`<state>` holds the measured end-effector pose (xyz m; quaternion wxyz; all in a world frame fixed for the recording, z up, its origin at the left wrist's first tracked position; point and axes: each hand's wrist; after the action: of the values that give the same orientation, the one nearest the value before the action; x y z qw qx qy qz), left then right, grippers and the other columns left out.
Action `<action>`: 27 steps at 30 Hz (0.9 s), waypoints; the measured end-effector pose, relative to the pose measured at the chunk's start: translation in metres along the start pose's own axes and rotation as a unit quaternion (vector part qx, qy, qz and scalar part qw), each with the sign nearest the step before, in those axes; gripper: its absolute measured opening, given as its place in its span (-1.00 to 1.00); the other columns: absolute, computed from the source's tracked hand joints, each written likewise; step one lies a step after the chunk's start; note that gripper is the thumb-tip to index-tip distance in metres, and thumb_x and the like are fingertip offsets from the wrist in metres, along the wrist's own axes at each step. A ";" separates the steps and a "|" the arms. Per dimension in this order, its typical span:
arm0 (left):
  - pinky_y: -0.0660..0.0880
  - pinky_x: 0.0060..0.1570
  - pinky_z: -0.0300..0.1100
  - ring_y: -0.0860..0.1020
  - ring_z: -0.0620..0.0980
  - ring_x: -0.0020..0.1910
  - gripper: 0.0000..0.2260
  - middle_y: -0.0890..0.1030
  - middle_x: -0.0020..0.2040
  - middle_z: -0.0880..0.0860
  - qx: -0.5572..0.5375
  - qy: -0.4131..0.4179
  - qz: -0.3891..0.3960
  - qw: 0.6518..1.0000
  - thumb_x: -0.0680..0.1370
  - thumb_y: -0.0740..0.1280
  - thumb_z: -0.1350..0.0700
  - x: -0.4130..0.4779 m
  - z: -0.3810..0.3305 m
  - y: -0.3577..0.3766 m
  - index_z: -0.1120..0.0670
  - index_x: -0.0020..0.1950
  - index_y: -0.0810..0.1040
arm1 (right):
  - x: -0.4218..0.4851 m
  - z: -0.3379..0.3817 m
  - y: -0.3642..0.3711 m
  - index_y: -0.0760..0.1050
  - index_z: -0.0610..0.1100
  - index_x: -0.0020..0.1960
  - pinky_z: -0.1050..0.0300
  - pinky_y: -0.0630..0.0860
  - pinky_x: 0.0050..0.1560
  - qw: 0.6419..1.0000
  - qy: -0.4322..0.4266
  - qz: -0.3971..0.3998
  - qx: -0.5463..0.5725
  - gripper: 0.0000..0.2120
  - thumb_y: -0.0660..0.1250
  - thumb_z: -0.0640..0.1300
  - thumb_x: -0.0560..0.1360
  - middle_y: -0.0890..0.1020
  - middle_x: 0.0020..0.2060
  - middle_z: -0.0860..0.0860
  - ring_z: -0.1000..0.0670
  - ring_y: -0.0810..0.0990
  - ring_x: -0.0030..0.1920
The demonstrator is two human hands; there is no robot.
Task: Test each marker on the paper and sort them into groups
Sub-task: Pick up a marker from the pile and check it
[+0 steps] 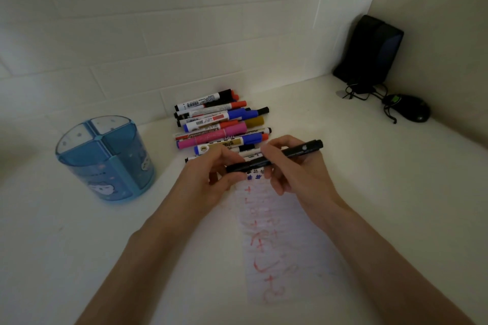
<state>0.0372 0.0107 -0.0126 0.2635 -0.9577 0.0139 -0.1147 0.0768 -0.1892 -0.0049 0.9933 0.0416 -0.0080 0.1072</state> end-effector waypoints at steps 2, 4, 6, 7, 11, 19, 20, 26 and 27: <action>0.58 -0.12 -0.14 0.62 -0.12 -0.13 -0.84 0.66 -0.05 -0.22 0.015 0.023 -0.012 1.000 0.54 0.45 0.09 0.001 0.001 -0.001 -0.05 0.10 0.58 | -0.001 0.001 -0.001 0.67 -0.20 0.00 0.24 0.41 -0.52 1.000 -0.006 0.019 -0.008 -0.78 0.51 -0.04 0.55 0.72 -0.29 -0.19 -0.05 0.61 -0.45; 0.59 -0.11 -0.11 0.63 -0.07 -0.16 -0.85 0.66 -0.07 -0.20 -0.005 0.029 -0.025 0.999 0.54 0.45 0.12 0.001 0.001 -0.001 -0.02 0.09 0.59 | -0.001 0.003 -0.003 0.69 -0.20 -0.01 0.23 0.49 -0.46 0.999 -0.014 0.031 -0.004 -0.78 0.53 -0.03 0.53 0.73 -0.25 -0.21 -0.08 0.68 -0.36; 0.61 -0.07 -0.06 0.66 -0.03 -0.20 -0.85 0.67 -0.09 -0.11 -0.043 0.027 -0.031 0.998 0.54 0.45 0.19 0.002 -0.001 0.001 0.03 0.08 0.60 | -0.002 0.002 -0.002 0.69 -0.18 -0.02 0.19 0.57 -0.36 0.999 -0.022 0.030 0.001 -0.83 0.52 -0.07 0.53 0.73 -0.24 -0.20 -0.10 0.70 -0.32; 0.62 -0.05 -0.05 0.66 -0.02 -0.21 -0.85 0.67 -0.10 -0.06 -0.059 0.029 -0.035 0.997 0.53 0.45 0.23 0.003 -0.001 0.002 0.06 0.07 0.60 | -0.002 0.000 -0.001 0.69 -0.18 -0.03 0.17 0.60 -0.32 0.999 -0.029 0.028 0.005 -0.85 0.52 -0.09 0.54 0.73 -0.25 -0.20 -0.10 0.70 -0.32; 0.58 -0.11 -0.21 0.66 -0.04 -0.23 -0.86 0.67 -0.13 0.03 -0.096 0.041 -0.045 0.994 0.53 0.43 0.32 0.003 -0.001 0.005 0.15 0.05 0.60 | -0.005 -0.006 0.004 0.67 -0.21 -0.04 0.15 0.63 -0.24 0.998 -0.051 0.026 0.022 -0.87 0.49 -0.12 0.55 0.72 -0.26 -0.20 -0.10 0.68 -0.31; 0.51 -0.22 -0.33 0.62 -0.13 -0.24 -0.82 0.66 -0.15 -0.08 -0.100 0.037 -0.037 0.994 0.54 0.43 0.29 0.005 0.003 0.012 0.03 0.04 0.63 | -0.009 -0.013 0.001 0.68 -0.14 -0.02 0.18 0.62 -0.18 0.998 -0.055 0.027 0.006 -0.87 0.48 -0.08 0.55 0.72 -0.26 -0.15 -0.07 0.69 -0.27; 0.51 -0.22 -0.33 0.63 -0.11 -0.24 -0.82 0.66 -0.14 -0.09 -0.095 0.041 -0.037 0.994 0.55 0.43 0.28 0.005 0.005 0.012 0.01 0.05 0.63 | -0.009 -0.014 0.001 0.68 -0.15 0.00 0.18 0.62 -0.18 0.998 -0.052 0.028 0.007 -0.86 0.48 -0.07 0.55 0.72 -0.25 -0.15 -0.06 0.69 -0.27; 0.61 -0.09 -0.16 0.67 -0.11 -0.04 -0.64 0.65 0.03 -0.15 -0.055 0.068 -0.028 0.996 0.50 0.47 -0.01 0.010 0.002 0.021 -0.10 0.25 0.48 | 0.005 -0.009 -0.007 0.69 -0.17 0.17 0.20 0.60 -0.07 0.996 -0.035 0.046 0.062 -0.82 0.40 -0.15 0.62 0.73 -0.13 -0.10 0.01 0.65 -0.16; 0.60 -0.06 -0.23 0.65 -0.14 -0.01 -0.50 0.62 0.09 -0.18 -0.042 0.065 -0.027 0.997 0.44 0.48 -0.11 0.011 0.001 0.022 -0.16 0.34 0.42 | 0.008 -0.006 -0.013 0.67 -0.16 0.19 0.17 0.63 0.02 0.994 -0.031 0.039 0.095 -0.81 0.36 -0.13 0.65 0.75 -0.03 -0.10 -0.01 0.69 -0.05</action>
<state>0.0489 -0.0082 -0.0223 0.2182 -0.9586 0.0097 -0.1829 0.0872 -0.1994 -0.0119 0.9792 0.1385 -0.0298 0.1452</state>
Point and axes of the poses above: each hand's wrist, its own x-axis towards the middle knuckle, its own y-axis out of the palm, z = x × y
